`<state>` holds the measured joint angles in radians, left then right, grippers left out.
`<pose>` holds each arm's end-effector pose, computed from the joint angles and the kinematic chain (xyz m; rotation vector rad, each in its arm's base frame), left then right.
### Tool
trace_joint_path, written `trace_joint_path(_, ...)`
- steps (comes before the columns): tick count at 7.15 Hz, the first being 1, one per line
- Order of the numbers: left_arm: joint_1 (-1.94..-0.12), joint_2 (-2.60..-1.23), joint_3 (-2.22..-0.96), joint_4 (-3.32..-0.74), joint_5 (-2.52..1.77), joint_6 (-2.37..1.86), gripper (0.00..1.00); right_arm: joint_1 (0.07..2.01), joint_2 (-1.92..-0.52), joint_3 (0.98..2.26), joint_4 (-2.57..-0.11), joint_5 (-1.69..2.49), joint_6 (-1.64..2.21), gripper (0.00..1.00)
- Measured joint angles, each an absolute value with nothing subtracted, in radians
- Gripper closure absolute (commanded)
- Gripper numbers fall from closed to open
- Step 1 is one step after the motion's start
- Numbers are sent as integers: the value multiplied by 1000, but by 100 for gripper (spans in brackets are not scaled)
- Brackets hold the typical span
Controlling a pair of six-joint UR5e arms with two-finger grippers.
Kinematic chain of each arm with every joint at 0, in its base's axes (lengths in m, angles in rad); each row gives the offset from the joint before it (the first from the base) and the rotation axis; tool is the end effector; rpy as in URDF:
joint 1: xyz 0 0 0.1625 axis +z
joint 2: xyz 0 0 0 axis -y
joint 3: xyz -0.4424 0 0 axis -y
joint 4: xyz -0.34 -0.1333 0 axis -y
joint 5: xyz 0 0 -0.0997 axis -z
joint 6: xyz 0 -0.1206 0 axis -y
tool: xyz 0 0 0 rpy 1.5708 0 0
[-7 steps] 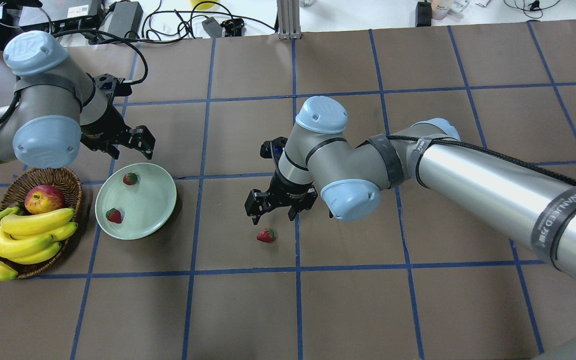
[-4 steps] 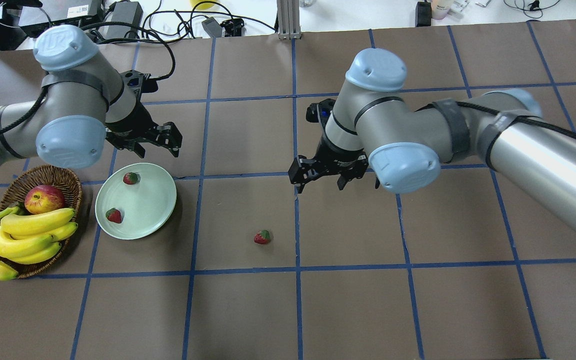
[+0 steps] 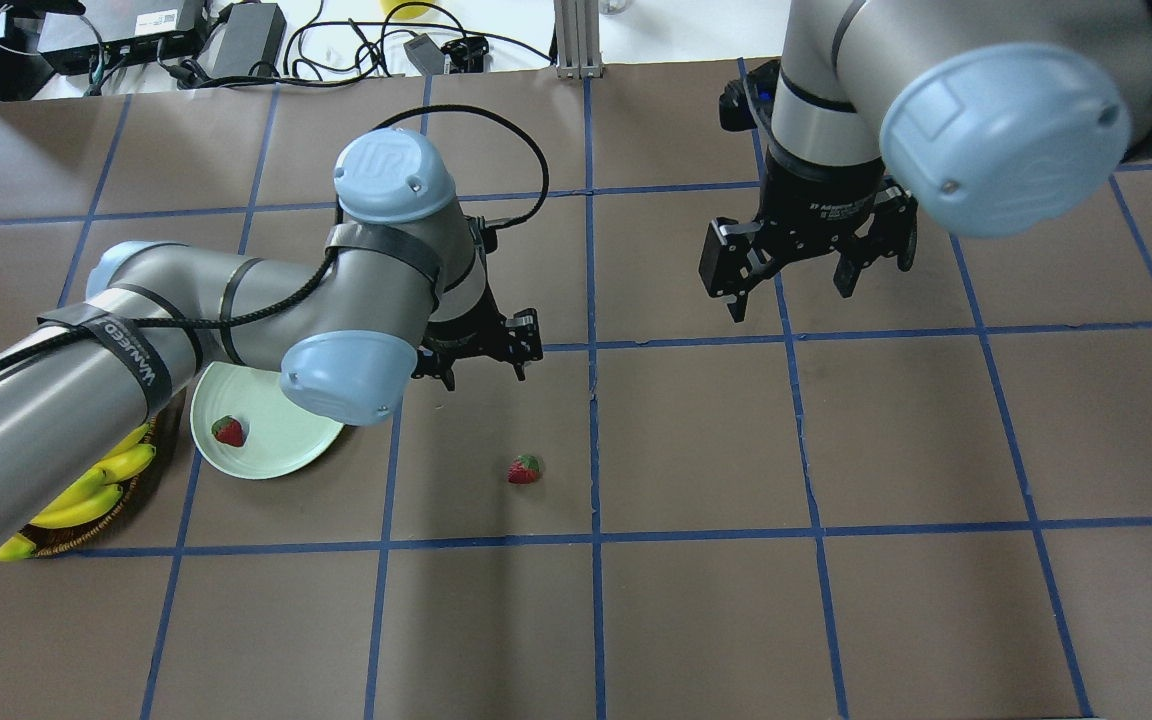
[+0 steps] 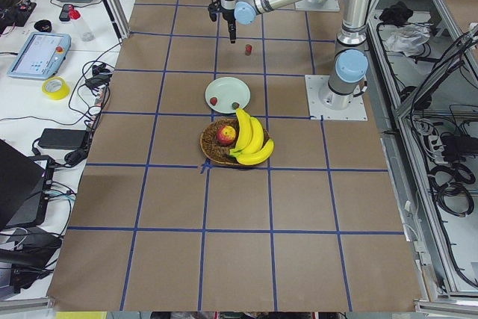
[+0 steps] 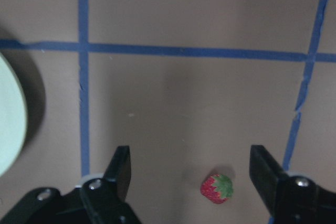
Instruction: Collect all strawberries into plate
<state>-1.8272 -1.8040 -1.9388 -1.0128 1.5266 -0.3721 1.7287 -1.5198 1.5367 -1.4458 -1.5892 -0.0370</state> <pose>-0.2551 -0.4263 0.2759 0.1814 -3.1065 -0.0852 0.1993 -0.4180 0.4651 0.3043 -3.0921 -0.2187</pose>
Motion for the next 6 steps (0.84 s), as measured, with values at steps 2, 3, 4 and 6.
trace_joint_path(2,-1854,-1827,-2068,-860,1526,-395,19,1723,-1564,1481,-1518,-1602,-11,0)
trace_joint_path(3,-1862,-1833,-2095,-832,1523,-391,19,1706,-1583,1476,-1562,-1604,23,0)
trace_joint_path(4,-1875,-1837,-2106,-821,1520,-389,19,1674,-1593,1475,-1580,-1605,55,0)
trace_joint_path(6,-1894,-1841,-2110,-817,1520,-387,54,1635,-1597,1479,-1584,-1603,96,0)
